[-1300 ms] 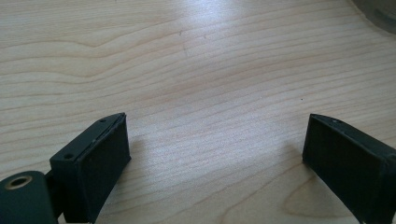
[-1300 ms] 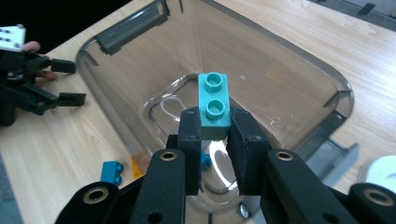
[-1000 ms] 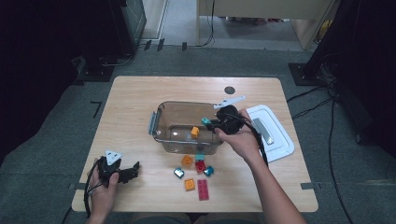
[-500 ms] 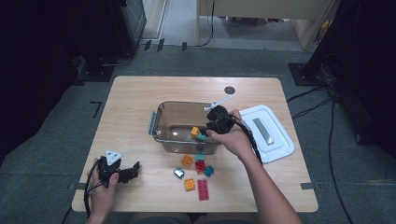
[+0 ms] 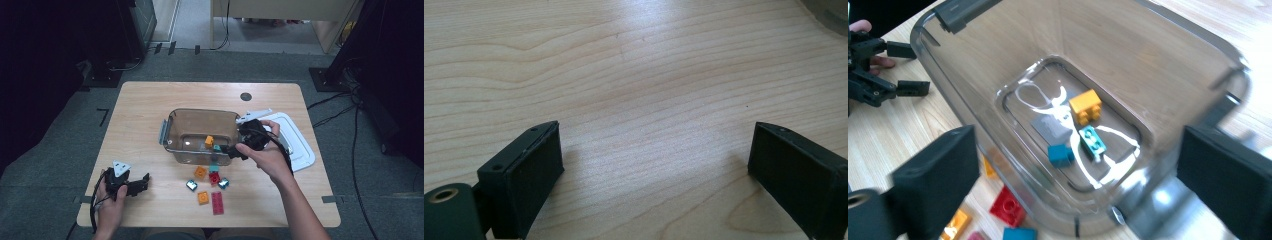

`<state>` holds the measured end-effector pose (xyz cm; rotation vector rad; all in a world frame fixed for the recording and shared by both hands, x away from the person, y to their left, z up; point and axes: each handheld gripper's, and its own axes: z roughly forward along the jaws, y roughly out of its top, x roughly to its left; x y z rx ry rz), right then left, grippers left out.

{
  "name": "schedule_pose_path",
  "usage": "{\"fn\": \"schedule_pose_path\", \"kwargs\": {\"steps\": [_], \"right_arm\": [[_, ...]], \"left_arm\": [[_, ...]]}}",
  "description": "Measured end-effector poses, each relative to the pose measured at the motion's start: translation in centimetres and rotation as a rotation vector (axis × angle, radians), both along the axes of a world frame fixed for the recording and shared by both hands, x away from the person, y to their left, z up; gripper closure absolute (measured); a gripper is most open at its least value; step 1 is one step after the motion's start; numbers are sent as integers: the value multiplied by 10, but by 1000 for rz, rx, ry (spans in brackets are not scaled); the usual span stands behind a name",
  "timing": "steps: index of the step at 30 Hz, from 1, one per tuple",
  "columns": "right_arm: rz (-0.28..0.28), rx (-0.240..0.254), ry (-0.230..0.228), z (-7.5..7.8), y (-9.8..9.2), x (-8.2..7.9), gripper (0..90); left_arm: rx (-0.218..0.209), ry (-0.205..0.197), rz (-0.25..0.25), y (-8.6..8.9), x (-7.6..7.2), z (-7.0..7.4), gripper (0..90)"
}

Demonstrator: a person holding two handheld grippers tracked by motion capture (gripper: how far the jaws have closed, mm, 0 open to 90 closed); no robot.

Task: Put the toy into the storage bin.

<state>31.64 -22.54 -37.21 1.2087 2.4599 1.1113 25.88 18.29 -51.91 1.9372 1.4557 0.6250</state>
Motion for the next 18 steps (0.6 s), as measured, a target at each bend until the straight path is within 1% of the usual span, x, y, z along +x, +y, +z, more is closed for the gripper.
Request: {"fn": "schedule_pose_path", "kwargs": {"steps": [2, 7, 9, 10, 11, 14, 16, 18], "right_arm": [[-18, 13, -9, 1, -8, -7, 0], [-54, 38, -38, 3, -28, -24, 0], [-68, 41, -48, 1, -34, -32, 0], [-75, 34, -53, 0, -37, -34, 0], [-90, 34, -57, -3, -40, -39, 0], [-104, 37, -63, -13, -48, -50, 0], [-118, 48, -65, -22, -54, -58, 0], [-132, 60, -56, -33, -59, -65, 0]], "left_arm": [[0, 0, 0, 0, 0, 0, 73], [0, 1, -1, 0, 0, 0, 73], [1, 0, -1, 0, 0, 0, 73], [0, -1, 0, 0, 0, 0, 73], [-1, 0, 0, 0, 0, 0, 73], [-1, 1, 3, 0, 0, 0, 73], [-1, 2, 5, 0, 0, 0, 72], [-1, 2, 6, 0, 0, 0, 73]]}}
